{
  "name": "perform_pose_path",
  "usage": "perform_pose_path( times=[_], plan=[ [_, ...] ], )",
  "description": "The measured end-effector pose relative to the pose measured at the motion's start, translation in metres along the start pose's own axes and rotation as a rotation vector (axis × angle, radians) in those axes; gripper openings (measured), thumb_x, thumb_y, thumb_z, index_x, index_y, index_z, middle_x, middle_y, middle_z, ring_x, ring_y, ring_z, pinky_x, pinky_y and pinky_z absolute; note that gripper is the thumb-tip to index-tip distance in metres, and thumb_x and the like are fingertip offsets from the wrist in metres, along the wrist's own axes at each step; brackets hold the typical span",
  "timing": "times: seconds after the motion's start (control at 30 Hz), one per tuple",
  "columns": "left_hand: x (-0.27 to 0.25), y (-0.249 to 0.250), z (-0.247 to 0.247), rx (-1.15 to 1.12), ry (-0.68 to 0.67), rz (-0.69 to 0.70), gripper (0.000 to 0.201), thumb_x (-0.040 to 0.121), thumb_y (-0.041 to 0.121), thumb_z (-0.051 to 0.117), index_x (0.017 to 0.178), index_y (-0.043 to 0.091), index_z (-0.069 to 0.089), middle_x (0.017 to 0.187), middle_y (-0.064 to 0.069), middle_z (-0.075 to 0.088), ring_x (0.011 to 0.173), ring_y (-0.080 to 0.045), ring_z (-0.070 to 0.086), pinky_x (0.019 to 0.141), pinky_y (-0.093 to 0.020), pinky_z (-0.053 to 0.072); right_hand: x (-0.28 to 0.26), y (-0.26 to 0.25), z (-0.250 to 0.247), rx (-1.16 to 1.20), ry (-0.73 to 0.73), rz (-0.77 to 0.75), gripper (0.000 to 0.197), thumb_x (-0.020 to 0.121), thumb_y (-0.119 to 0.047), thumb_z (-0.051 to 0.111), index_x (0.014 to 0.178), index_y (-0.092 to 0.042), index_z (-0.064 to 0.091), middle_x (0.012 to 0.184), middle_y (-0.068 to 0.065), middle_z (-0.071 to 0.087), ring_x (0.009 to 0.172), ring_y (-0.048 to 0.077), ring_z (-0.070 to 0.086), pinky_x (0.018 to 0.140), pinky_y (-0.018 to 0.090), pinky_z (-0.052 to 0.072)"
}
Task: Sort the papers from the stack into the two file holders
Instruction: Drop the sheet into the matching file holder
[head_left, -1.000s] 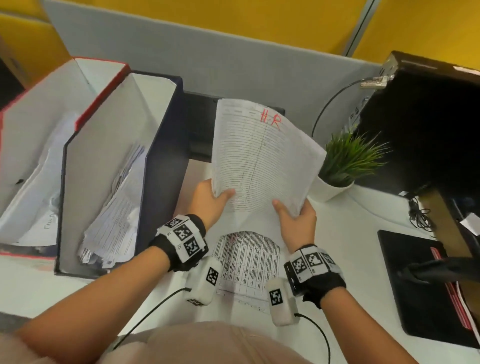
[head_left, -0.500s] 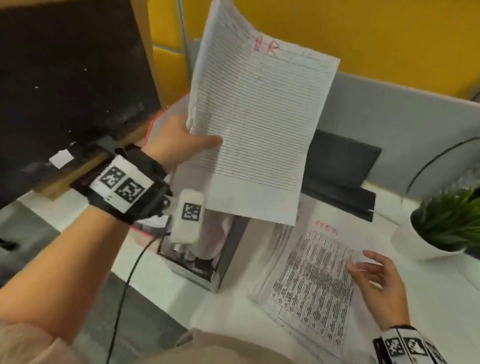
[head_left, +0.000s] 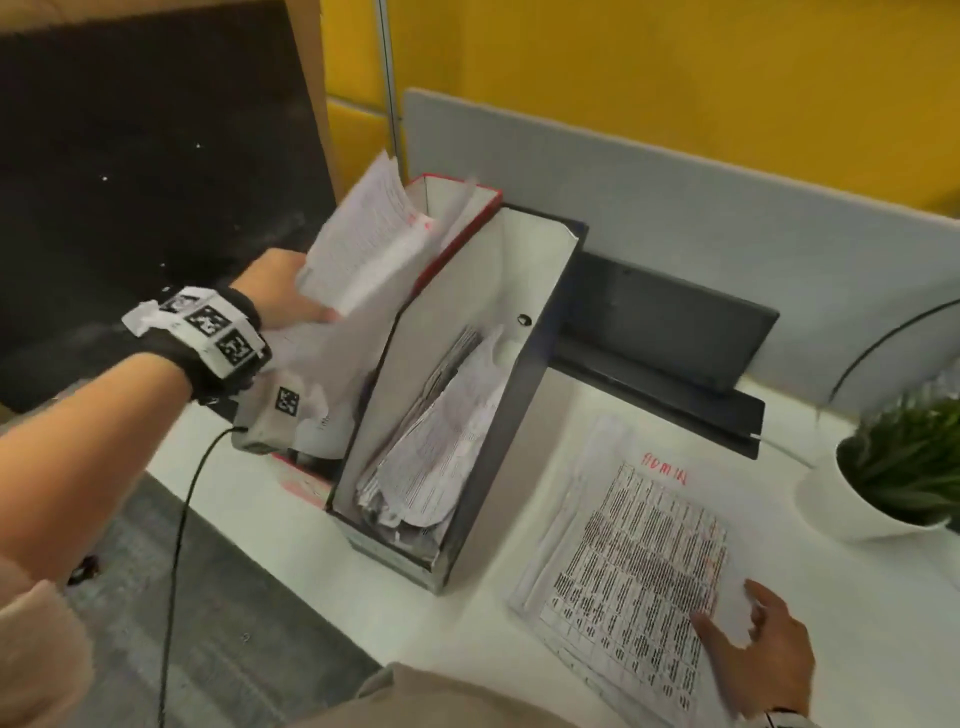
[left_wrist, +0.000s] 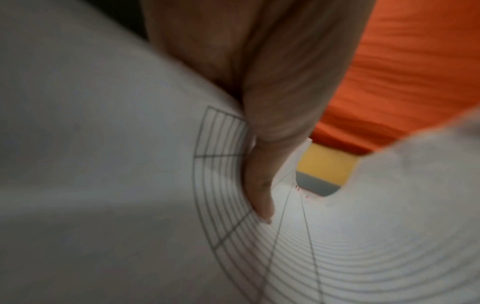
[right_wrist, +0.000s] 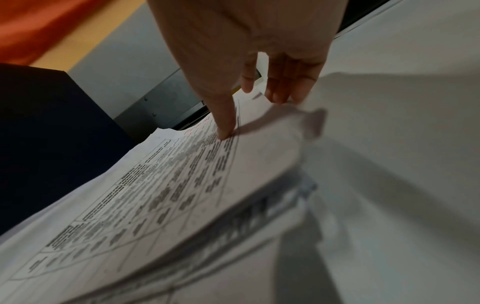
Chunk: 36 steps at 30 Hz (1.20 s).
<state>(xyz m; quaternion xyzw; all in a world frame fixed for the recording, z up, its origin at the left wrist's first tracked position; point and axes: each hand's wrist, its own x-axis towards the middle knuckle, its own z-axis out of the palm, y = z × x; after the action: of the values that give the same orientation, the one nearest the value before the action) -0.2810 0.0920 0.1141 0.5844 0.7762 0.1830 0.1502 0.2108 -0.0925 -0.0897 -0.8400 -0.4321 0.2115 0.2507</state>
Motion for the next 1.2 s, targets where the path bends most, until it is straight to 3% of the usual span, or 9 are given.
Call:
perform_pose_path(
  times=[0.17, 0.33, 0.43, 0.73, 0.87, 0.97, 1.03, 1.1, 1.2],
  plan=[
    [0.002, 0.006, 0.038, 0.176, -0.064, 0.086, 0.044, 0.077, 0.013, 0.070, 0.118, 0.001, 0.057, 0.112, -0.022, 0.061, 0.104, -0.036, 0.057, 0.079, -0.035, 0.043, 0.001, 0.000, -0.001, -0.034, -0.039, -0.002, 0.081, 0.060, -0.027, 0.086, 0.130, -0.006, 0.049, 0.110, 0.025, 0.058, 0.102, 0.040, 0.057, 0.096, 0.049, 0.045],
    [0.006, 0.006, 0.058, 0.297, -0.204, 0.052, 0.066, 0.075, 0.011, 0.074, 0.133, 0.003, 0.043, 0.130, -0.020, 0.052, 0.119, -0.035, 0.050, 0.098, -0.037, 0.040, 0.002, 0.001, 0.000, -0.003, -0.068, 0.039, 0.087, 0.062, -0.026, 0.085, 0.136, -0.008, 0.042, 0.119, 0.024, 0.054, 0.107, 0.040, 0.054, 0.099, 0.052, 0.041],
    [0.008, 0.006, 0.056, 0.269, -0.235, 0.028, 0.071, 0.070, 0.012, 0.079, 0.132, 0.010, 0.045, 0.119, -0.014, 0.060, 0.108, -0.030, 0.056, 0.092, -0.037, 0.045, 0.003, 0.002, 0.000, -0.001, -0.077, 0.045, 0.091, 0.062, -0.026, 0.085, 0.138, -0.007, 0.039, 0.121, 0.024, 0.052, 0.107, 0.040, 0.053, 0.100, 0.052, 0.039],
    [-0.010, 0.069, 0.016, -0.168, 0.134, 0.275, 0.027, 0.086, 0.015, 0.063, 0.112, 0.018, 0.061, 0.100, 0.003, 0.063, 0.088, -0.013, 0.059, 0.083, -0.029, 0.049, 0.004, 0.002, 0.000, -0.019, -0.081, 0.053, 0.093, 0.061, -0.022, 0.086, 0.138, -0.003, 0.039, 0.122, 0.026, 0.051, 0.108, 0.041, 0.053, 0.100, 0.052, 0.040],
    [-0.045, 0.133, 0.026, -0.385, 0.219, 0.466, 0.017, 0.089, 0.015, 0.058, 0.105, 0.015, 0.066, 0.095, 0.005, 0.063, 0.083, -0.008, 0.059, 0.072, -0.011, 0.047, 0.003, -0.001, 0.000, -0.037, -0.093, 0.058, 0.094, 0.064, -0.023, 0.084, 0.141, -0.003, 0.034, 0.124, 0.025, 0.047, 0.113, 0.039, 0.048, 0.102, 0.048, 0.039],
    [-0.079, 0.177, 0.060, -0.502, 0.124, 0.598, 0.015, 0.089, 0.011, 0.056, 0.097, 0.016, 0.067, 0.090, 0.008, 0.064, 0.079, -0.005, 0.060, 0.071, -0.009, 0.047, 0.003, -0.003, -0.001, -0.059, -0.121, 0.077, 0.094, 0.066, -0.026, 0.083, 0.141, -0.004, 0.032, 0.130, 0.023, 0.044, 0.119, 0.038, 0.044, 0.103, 0.046, 0.038],
    [-0.098, 0.196, 0.091, -0.547, 0.019, 0.632, 0.015, 0.088, 0.011, 0.056, 0.094, 0.016, 0.068, 0.089, 0.007, 0.067, 0.080, -0.009, 0.063, 0.074, -0.017, 0.051, 0.004, -0.004, -0.001, -0.066, -0.135, 0.085, 0.093, 0.068, -0.027, 0.082, 0.142, -0.005, 0.031, 0.133, 0.021, 0.042, 0.123, 0.036, 0.041, 0.105, 0.044, 0.036],
    [-0.113, 0.204, 0.127, -0.495, -0.074, 0.612, 0.016, 0.087, 0.013, 0.056, 0.094, 0.020, 0.069, 0.089, 0.007, 0.068, 0.079, -0.010, 0.062, 0.077, -0.026, 0.053, 0.005, -0.005, -0.002, -0.068, -0.152, 0.086, 0.094, 0.069, -0.028, 0.081, 0.143, -0.006, 0.029, 0.136, 0.020, 0.040, 0.126, 0.035, 0.038, 0.107, 0.043, 0.034],
    [-0.123, 0.194, 0.183, -0.293, -0.245, 0.465, 0.018, 0.088, 0.016, 0.054, 0.099, 0.021, 0.068, 0.096, 0.005, 0.068, 0.080, -0.010, 0.058, 0.081, -0.024, 0.048, 0.004, -0.005, -0.003, -0.091, -0.183, 0.080, 0.092, 0.071, -0.032, 0.079, 0.144, -0.008, 0.028, 0.138, 0.018, 0.038, 0.128, 0.032, 0.036, 0.109, 0.039, 0.031]
  ],
)
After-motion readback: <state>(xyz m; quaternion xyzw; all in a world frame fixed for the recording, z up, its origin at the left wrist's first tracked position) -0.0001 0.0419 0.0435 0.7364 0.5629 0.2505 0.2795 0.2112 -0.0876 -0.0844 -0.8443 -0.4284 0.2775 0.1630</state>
